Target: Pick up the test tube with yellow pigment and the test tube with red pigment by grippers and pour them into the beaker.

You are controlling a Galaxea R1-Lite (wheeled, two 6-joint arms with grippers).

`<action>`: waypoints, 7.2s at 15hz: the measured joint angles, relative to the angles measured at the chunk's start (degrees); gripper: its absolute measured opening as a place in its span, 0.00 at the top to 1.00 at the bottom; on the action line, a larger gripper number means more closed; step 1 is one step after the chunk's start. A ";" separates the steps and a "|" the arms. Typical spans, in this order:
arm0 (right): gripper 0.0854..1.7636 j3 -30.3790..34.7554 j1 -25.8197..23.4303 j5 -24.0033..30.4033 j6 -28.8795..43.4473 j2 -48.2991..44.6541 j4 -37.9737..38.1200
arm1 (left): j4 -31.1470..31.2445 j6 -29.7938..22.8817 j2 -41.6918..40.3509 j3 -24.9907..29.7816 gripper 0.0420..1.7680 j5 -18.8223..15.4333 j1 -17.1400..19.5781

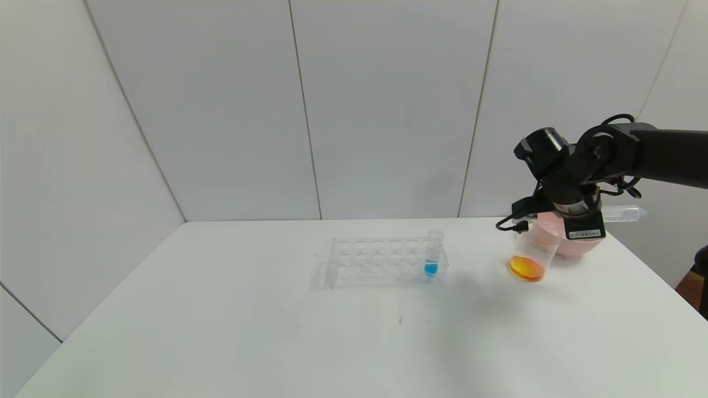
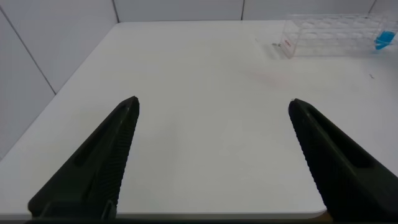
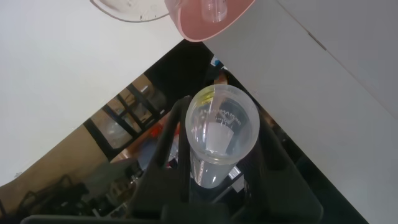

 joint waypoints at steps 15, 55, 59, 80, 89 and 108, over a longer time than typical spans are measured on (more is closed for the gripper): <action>0.73 0.00 0.94 0.35 -0.30 -0.09 -2.30 | 0.00 0.00 0.00 0.00 0.03 0.00 0.00; 0.73 36.49 -22.17 45.15 73.40 -11.30 -73.38 | 0.00 0.00 0.00 0.00 0.03 0.00 0.00; 0.73 38.91 -21.10 41.63 72.77 -6.45 -80.92 | 0.00 0.00 0.00 0.00 0.03 0.00 0.00; 0.43 35.33 -19.68 41.50 72.80 0.67 -81.34 | 0.00 0.00 0.00 0.00 0.03 0.00 0.00; 0.16 35.30 -19.32 41.39 72.74 0.44 -81.42 | 0.00 0.00 0.00 0.00 0.03 0.00 0.00; 0.04 58.49 -0.96 41.52 72.20 -32.52 -81.09 | 0.00 0.02 0.00 0.00 0.03 0.00 0.00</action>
